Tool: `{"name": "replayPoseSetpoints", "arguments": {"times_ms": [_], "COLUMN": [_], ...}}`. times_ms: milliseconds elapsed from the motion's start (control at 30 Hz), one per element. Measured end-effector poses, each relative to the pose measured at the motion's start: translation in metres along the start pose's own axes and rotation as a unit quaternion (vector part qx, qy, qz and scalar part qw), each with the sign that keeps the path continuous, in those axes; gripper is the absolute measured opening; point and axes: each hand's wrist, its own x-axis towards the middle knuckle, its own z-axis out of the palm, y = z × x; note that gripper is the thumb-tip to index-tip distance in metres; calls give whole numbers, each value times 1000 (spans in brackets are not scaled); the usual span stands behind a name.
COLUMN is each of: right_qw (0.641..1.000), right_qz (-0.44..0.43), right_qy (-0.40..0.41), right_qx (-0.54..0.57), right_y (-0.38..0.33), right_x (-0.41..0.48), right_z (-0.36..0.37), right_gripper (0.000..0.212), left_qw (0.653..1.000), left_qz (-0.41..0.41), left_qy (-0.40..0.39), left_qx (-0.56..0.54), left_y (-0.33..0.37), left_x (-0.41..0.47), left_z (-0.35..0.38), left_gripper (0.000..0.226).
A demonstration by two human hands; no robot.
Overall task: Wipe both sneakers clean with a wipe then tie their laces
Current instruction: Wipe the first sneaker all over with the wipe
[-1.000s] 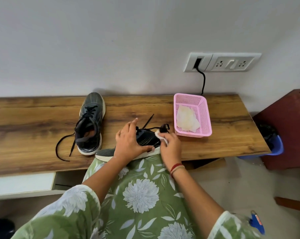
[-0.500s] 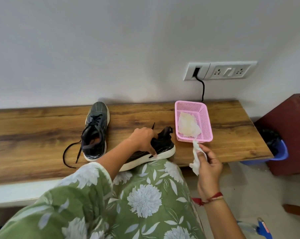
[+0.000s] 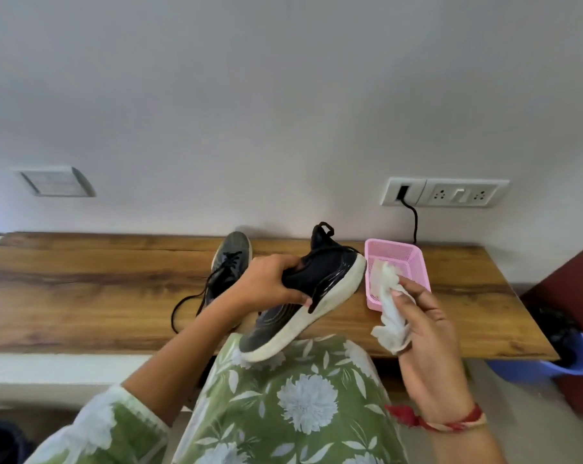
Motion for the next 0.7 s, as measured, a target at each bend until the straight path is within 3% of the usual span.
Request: {"name": "replayPoseSetpoints", "arguments": {"times_ms": [67,133,167,267,333,500,700], "right_qw": [1000,998,998,997,996,991,986], "right_qz": [9,14,13,5,5,-14,9], "right_qy": [-30,-54,-61,-78,-92,-128,-166], "right_qx": [2,-1,-4,-4,-7,-40,10], "right_y": [-3,-6,-9,-18,-24,-35,-44], "right_x": [-14,-25,-31,-45,-53,-70,-78], "right_z": [12,19,22,25,27,38,48], "right_gripper": [18,19,19,20,20,18,19], "left_qw": [997,984,975,947,926,888,865], "left_qz": [-10,-26,-32,-47,-57,-60,-7], "left_qy": [32,48,57,93,112,196,191], "left_qx": [-73,-172,-211,-304,-357,-412,-465], "left_y": [6,9,9,10,16,40,56], "left_x": [-15,-33,-42,-74,-92,-112,-115], "left_z": [-1,-2,-3,-7,-9,-35,-42], "left_gripper": [45,66,65,35,30,23,24]}}
